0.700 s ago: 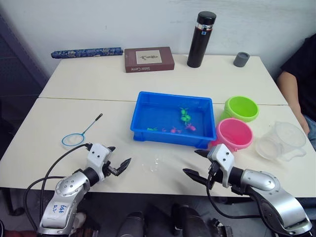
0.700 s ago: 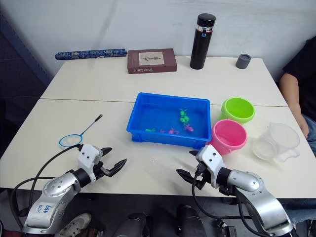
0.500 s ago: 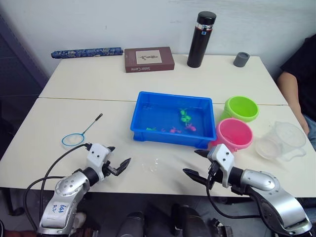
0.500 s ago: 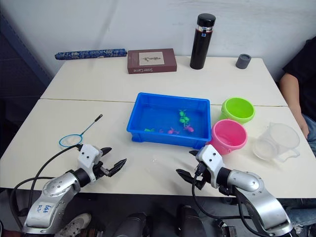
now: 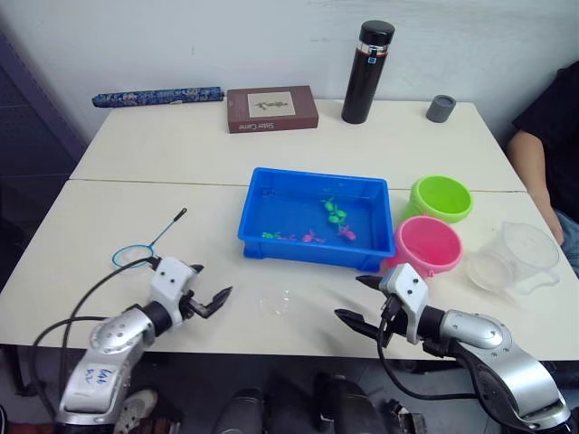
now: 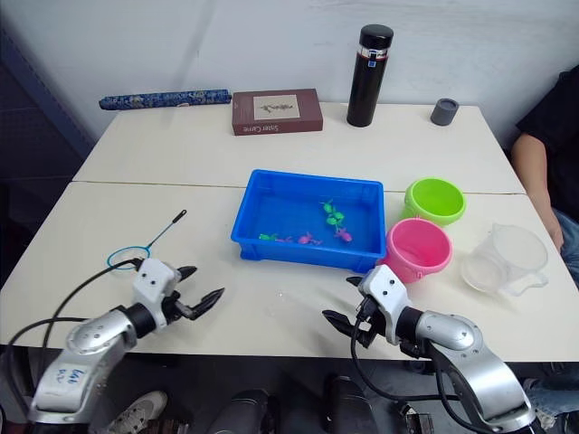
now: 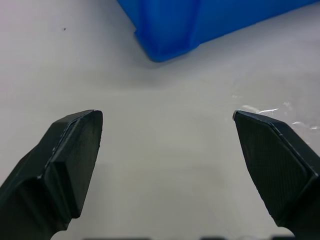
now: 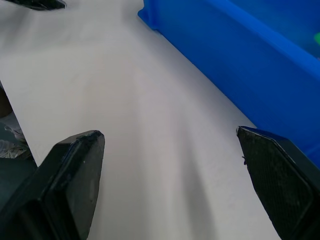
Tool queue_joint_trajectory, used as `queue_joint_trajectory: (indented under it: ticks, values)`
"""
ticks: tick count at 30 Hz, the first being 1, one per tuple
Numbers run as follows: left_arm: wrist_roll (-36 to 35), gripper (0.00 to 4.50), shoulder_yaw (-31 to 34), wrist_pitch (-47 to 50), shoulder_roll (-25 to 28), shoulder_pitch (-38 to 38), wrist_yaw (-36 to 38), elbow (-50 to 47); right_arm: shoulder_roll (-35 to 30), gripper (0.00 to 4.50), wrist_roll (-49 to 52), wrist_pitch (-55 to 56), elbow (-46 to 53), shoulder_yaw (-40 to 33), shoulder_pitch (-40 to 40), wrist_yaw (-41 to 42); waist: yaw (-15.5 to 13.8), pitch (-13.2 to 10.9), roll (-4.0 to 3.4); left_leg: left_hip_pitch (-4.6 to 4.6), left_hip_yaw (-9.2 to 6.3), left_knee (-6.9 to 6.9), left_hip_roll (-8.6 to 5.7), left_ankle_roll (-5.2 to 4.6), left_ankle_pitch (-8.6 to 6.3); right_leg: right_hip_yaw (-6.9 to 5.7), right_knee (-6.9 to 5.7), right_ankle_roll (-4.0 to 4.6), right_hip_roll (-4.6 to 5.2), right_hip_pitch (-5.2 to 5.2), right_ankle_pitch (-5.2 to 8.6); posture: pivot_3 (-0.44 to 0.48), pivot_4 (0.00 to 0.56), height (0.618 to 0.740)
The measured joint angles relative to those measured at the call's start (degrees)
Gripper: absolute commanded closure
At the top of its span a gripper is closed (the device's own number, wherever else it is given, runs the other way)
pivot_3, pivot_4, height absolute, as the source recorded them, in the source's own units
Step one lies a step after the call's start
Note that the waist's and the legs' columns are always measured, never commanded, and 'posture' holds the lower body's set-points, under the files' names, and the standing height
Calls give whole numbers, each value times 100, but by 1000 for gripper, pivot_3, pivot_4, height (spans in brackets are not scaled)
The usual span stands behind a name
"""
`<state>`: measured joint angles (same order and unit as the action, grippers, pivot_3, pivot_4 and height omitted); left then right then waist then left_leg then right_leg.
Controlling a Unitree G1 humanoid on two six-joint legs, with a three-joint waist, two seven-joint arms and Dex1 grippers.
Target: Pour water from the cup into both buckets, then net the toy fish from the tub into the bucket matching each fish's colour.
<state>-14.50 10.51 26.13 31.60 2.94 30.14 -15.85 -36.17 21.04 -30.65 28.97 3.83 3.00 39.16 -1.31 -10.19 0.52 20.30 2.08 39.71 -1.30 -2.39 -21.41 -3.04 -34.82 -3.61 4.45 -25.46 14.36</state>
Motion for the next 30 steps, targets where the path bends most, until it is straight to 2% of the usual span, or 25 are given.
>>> queue_joint_trajectory:
  ticks: [5,11,17,21,26,27,30]
  values:
    - [-199,0,395,22,511,-616,351,392,-48,40,104,-237,10,-245,95,-1,-15,0,0,2,0,2,-2,-2,-1,0,2,0,3,1,0,0,150,740]
    - [-542,0,72,174,959,-2117,1241,643,-412,40,350,-916,84,-1350,677,-110,-15,2,-2,6,2,5,-5,-3,-1,-2,1,-4,4,4,-2,0,150,740]
    - [-858,0,-777,375,691,-3180,2053,766,-607,40,565,-1813,536,-2591,1633,-307,-1,2,-5,4,4,4,-2,4,3,-1,-15,-7,-6,4,-4,0,150,740]
    - [-848,0,-1121,164,436,-3473,2315,1030,-552,40,498,-2242,669,-2915,1877,-664,-3,2,-4,0,6,5,-2,15,9,2,-8,-7,-10,3,-3,0,150,740]
    - [-707,0,-1508,-387,-63,-4120,2732,1931,296,40,-93,-2596,456,-3261,1686,-2004,-36,4,-5,0,6,14,-7,23,20,3,-18,-7,-9,3,-3,0,150,740]
    - [-622,0,-1619,-566,-200,-4284,2847,2187,732,40,-205,-2670,351,-3477,1415,-2449,-31,4,-6,-1,5,15,-6,24,20,4,-20,-7,-9,3,-3,0,150,740]
    - [-486,0,-1799,-801,-429,-4532,2979,2596,1326,40,-250,-2831,197,-3847,876,-3071,-6,6,-11,0,7,19,-5,26,22,5,-25,-7,-13,1,-4,0,150,740]
